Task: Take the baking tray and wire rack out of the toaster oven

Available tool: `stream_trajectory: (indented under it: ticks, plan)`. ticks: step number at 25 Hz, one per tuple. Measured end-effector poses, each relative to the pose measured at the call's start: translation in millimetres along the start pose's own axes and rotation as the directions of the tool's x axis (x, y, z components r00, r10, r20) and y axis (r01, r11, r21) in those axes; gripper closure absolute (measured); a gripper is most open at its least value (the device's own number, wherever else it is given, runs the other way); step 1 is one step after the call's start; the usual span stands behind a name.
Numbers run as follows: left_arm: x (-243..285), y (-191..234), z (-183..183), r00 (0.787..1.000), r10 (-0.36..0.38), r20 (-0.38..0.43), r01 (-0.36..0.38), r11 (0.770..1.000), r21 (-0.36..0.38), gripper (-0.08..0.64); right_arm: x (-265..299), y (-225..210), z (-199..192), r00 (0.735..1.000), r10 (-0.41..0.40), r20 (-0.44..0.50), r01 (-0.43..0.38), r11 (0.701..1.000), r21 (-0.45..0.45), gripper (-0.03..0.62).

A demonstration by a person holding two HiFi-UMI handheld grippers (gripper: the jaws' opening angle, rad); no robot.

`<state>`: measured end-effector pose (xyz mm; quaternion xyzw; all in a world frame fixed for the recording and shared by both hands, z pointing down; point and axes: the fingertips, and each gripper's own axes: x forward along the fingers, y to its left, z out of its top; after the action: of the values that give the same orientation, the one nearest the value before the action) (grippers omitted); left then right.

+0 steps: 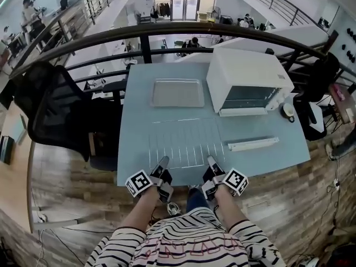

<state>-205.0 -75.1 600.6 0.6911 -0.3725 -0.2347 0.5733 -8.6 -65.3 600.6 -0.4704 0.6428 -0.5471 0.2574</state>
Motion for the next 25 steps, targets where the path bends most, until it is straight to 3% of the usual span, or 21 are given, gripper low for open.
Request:
stream_trajectory:
  ticks: [10,25]
  plan:
    - [21,47,49,0.995,0.104,0.005,-0.104,0.994,0.012,0.535,65,-26,-21,0.994,-0.062,-0.094,0.067,0.997,0.044,0.563]
    - [72,83,86,0.978,0.208,-0.026,-0.208,0.978,0.002,0.535,133,-46,-1,0.977,-0.148,-0.155,0.157,0.986,0.049,0.563]
